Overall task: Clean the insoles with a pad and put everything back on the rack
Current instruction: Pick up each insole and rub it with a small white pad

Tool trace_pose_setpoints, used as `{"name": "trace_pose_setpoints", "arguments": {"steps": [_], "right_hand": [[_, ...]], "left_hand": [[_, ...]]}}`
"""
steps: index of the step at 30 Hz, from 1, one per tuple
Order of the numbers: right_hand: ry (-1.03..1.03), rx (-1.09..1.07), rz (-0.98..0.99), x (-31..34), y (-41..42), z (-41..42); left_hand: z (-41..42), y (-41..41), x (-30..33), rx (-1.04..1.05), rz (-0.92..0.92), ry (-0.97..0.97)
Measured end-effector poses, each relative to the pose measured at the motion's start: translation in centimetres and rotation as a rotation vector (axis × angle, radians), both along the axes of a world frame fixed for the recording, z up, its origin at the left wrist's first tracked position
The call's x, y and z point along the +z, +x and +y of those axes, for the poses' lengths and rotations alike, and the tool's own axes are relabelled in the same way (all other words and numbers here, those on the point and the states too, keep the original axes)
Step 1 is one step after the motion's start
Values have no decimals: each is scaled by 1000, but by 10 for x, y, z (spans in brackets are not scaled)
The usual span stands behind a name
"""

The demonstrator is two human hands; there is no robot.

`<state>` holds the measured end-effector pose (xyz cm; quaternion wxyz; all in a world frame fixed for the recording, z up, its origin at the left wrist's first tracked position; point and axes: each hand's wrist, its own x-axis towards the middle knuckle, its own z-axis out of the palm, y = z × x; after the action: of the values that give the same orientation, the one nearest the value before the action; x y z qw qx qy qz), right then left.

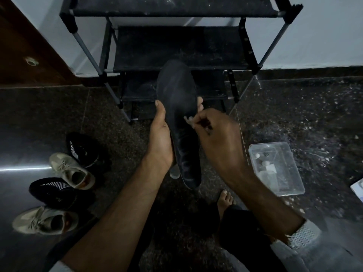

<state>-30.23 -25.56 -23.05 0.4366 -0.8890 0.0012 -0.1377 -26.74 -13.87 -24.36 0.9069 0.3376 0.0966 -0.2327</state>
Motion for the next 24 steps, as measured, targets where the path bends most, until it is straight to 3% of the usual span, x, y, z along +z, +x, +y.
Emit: {"name": "trace_pose_setpoints", "arguments": {"steps": [5, 11, 17, 22, 24], "right_hand": [[-29, 133, -26, 3, -6, 18], [-48, 21, -11, 3, 2, -2], [-11, 223, -23, 11, -14, 26], [-33, 50, -5, 7, 1, 0], [-6, 87, 1, 9, -5, 6]], "left_hand": [[2, 0, 4, 45, 25, -26], [2, 0, 2, -15, 22, -73], [4, 0, 3, 33, -4, 43], [2, -1, 8, -12, 35, -72], [2, 0, 6, -6, 28, -52]]}}
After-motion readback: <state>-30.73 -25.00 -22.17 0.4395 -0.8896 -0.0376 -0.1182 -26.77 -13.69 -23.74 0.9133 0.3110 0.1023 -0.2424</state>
